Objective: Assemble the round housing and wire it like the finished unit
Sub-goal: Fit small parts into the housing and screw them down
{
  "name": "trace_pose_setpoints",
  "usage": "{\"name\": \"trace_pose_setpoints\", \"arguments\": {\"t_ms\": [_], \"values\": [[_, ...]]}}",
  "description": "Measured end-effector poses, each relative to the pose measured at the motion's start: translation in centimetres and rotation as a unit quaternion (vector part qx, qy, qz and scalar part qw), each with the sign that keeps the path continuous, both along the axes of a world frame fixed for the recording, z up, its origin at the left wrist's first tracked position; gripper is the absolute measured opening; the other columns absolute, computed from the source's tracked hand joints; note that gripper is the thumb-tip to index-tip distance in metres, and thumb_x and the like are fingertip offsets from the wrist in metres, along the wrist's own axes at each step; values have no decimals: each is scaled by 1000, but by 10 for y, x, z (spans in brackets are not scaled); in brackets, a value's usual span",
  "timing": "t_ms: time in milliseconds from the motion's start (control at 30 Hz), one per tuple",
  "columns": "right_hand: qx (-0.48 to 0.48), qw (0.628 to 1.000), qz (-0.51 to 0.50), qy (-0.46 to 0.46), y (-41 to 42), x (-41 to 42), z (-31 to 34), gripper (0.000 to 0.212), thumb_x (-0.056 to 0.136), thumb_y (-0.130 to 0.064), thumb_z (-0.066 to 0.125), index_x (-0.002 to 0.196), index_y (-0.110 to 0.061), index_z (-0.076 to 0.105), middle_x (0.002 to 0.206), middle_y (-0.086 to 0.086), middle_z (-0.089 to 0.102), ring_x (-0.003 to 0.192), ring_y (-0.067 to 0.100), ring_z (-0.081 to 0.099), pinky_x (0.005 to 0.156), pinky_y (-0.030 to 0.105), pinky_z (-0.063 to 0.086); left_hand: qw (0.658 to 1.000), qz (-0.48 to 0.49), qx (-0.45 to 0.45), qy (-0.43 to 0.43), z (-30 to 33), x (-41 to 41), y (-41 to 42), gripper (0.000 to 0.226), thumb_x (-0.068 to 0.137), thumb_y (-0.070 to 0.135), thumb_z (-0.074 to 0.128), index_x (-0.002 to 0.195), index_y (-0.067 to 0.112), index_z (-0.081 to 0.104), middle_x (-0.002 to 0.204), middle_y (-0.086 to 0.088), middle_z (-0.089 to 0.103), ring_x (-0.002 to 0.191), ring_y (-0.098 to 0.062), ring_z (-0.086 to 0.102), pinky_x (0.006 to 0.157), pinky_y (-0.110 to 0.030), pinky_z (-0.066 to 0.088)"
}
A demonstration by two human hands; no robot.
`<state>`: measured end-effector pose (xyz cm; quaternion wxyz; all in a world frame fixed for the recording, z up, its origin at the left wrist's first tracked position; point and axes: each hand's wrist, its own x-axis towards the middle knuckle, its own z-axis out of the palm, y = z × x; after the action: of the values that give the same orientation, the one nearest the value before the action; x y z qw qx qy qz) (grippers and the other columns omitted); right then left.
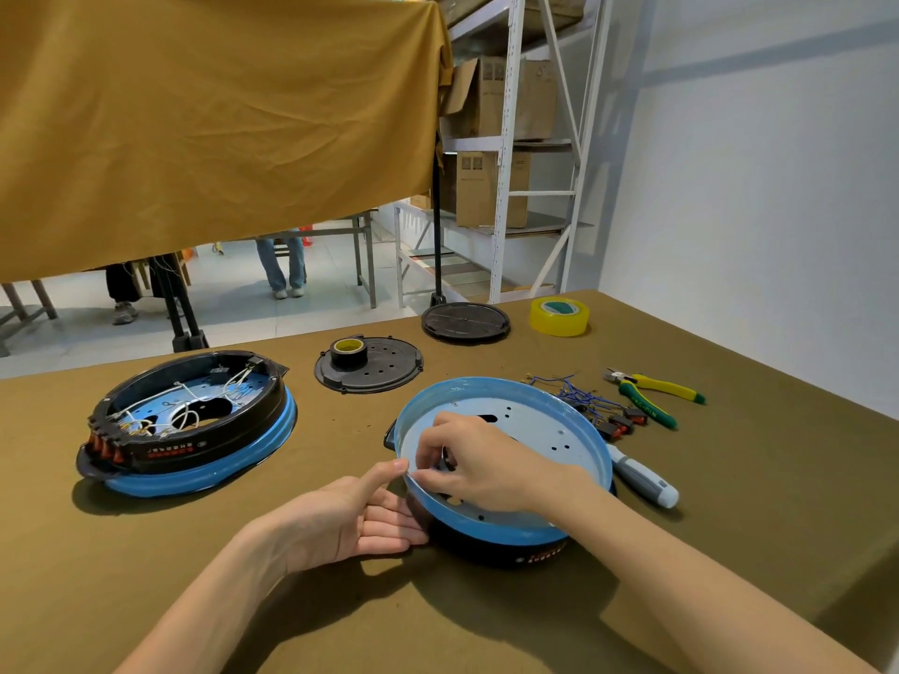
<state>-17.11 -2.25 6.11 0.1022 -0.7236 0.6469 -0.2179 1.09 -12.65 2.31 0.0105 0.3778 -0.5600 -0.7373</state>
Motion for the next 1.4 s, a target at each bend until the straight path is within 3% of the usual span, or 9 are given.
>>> {"name": "trace_pose_setpoints", "arguments": {"t_ms": [300, 500, 667, 767, 867, 1100, 1167, 1267, 1400], "values": [[-101, 990, -99, -24, 19, -21, -5, 13, 96, -30, 64, 109, -27, 64, 107, -10, 56, 96, 5, 50, 91, 32, 46, 999, 32, 5, 9, 1, -3, 4, 83, 73, 62, 69, 121, -5, 62, 111, -23, 75, 103, -30, 75, 82, -34, 63], [-201, 910, -361, -27, 50, -82, -2, 14, 99, -19, 59, 110, -18, 67, 108, -1, 61, 100, 19, 60, 93, 44, 50, 989, 136, 41, 29, -2, -14, 9, 73, 87, 56, 68, 121, -7, 59, 104, -26, 75, 94, -33, 77, 81, -42, 64], [-16, 864, -500, 55, 79, -118, -22, 28, 103, -30, 46, 124, -16, 56, 127, 13, 58, 118, 34, 56, 97, 44, 44, 979, 183, 51, 70, -5, -18, 11, 76, 69, 50, 82, 117, -4, 57, 101, -25, 76, 92, -34, 77, 73, -40, 65], [140, 861, -480, 96, 89, -118, -30, 34, 99, -37, 52, 127, -17, 53, 129, 12, 56, 118, 31, 57, 94, 41, 49, 976, 200, 37, 83, -9, -19, 12, 78, 62, 47, 85, 115, -3, 57, 100, -25, 76, 90, -34, 77, 67, -38, 65], [139, 862, -476, 106, 95, -116, -29, 19, 100, -32, 52, 113, -18, 53, 122, 8, 60, 109, 28, 61, 77, 35, 46, 974, 210, 24, 85, -14, -19, 10, 78, 60, 47, 85, 113, -4, 58, 101, -26, 75, 89, -34, 77, 67, -39, 65], [-122, 874, -468, -49, 108, -102, 2, 19, 100, -30, 60, 110, -15, 64, 107, 6, 65, 93, 25, 63, 79, 40, 55, 975, 206, 7, 85, -21, -24, 4, 82, 58, 51, 83, 112, -4, 56, 87, -23, 76, 80, -33, 77, 56, -36, 63], [-196, 878, -421, -118, 106, -92, 13, 16, 96, -29, 69, 108, -19, 64, 104, 0, 67, 92, 15, 63, 75, 31, 55, 976, 201, 11, 86, -22, -24, 2, 83, 57, 50, 84, 113, -4, 56, 89, -24, 76, 81, -34, 77, 56, -37, 63], [-249, 880, -350, -204, 99, -76, 26, 21, 88, -29, 80, 102, -22, 67, 97, -11, 68, 91, 1, 64, 67, 14, 53, 978, 188, 21, 90, -22, -23, 0, 83, 57, 47, 86, 114, -5, 56, 91, -25, 76, 83, -36, 77, 56, -38, 63], [-304, 857, -287, -302, 83, -56, 39, 27, 80, -30, 87, 99, -22, 70, 93, -8, 71, 89, 4, 67, 67, 21, 60, 981, 161, 31, 102, -22, -18, 0, 78, 61, 43, 88, 114, -5, 56, 95, -26, 76, 89, -36, 77, 62, -38, 63]]}}
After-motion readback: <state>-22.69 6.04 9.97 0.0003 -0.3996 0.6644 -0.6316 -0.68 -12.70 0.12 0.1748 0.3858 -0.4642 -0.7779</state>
